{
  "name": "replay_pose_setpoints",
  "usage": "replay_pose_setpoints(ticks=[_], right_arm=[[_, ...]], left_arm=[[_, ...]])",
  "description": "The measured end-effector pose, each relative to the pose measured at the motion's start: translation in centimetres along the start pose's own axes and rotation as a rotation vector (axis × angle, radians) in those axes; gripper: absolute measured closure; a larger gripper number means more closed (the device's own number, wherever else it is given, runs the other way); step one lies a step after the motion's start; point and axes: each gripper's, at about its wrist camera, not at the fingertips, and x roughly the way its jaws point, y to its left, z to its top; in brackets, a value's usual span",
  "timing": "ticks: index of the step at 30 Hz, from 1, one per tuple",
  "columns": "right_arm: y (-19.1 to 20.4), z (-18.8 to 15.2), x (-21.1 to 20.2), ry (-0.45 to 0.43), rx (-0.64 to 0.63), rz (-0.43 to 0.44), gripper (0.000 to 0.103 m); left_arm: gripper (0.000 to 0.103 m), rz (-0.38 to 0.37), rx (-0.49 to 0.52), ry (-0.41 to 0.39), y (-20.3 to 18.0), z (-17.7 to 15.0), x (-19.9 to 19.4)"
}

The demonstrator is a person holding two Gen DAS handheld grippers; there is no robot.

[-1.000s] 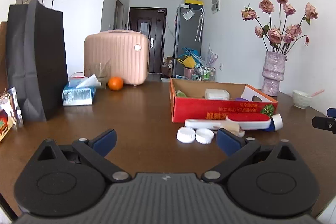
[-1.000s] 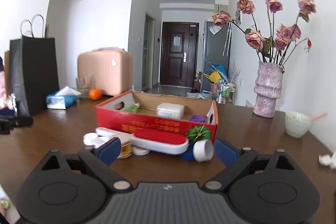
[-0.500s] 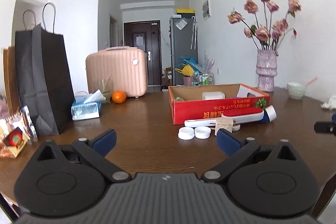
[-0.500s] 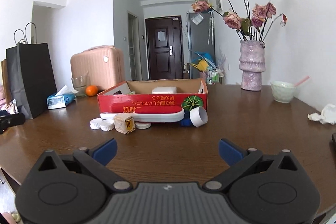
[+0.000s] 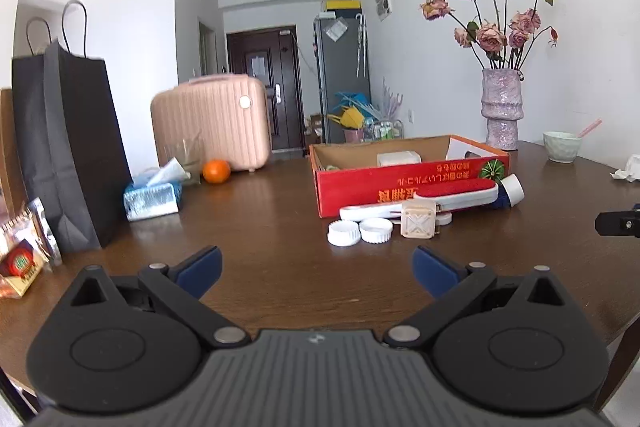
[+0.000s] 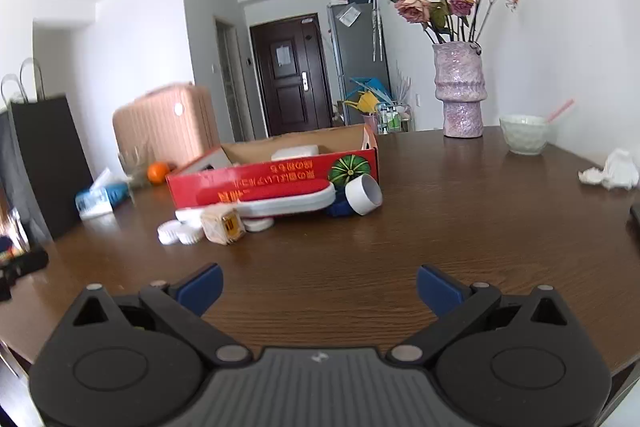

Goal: Organize rigid objects
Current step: 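Move both tools back toward the white caps on the table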

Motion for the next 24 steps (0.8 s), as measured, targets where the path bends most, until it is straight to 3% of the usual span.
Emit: replay_pose_setpoints(ticks=[3, 5, 8, 10, 15, 20, 24], right_arm=[[-0.3, 0.6, 0.2, -0.01, -0.05, 0.099, 0.0], [-0.6, 0.9, 0.2, -0.036, -0.036, 0.121, 0.0], [-0.2, 0.8, 1.0, -0.062, -0.091, 0.056, 0.0], [-0.2, 0.7, 2.0, -0.015, -0.139, 0.017, 0.0], [-2.0, 1.5, 4.9, 0.114, -0.064, 0.069, 0.0], [-2.0, 3.1, 7.4, 0.066, -0.112, 0.057, 0.0], [-2.8, 5.3, 11.1, 0.108, -0.107, -0.004, 0.0]], left_arm=[[0.0, -0.003, 0.008, 0.012, -0.1, -0.1, 1.0], [0.0, 0.007, 0.014, 0.026, -0.4, -0.1, 1.9], [0.0, 0.015, 0.011, 0.069, -0.6, 0.1, 3.6], [0.0, 0.019, 0.007, 0.096, -0.6, 0.3, 4.8], [0.0, 0.026, -0.014, 0.177, -0.3, 1.0, 8.7], [0.0, -0.04, -0.072, 0.233, 0.2, 2.3, 13.1], [0.005, -0.065, -0.067, 0.264, -1.1, 2.8, 16.4]])
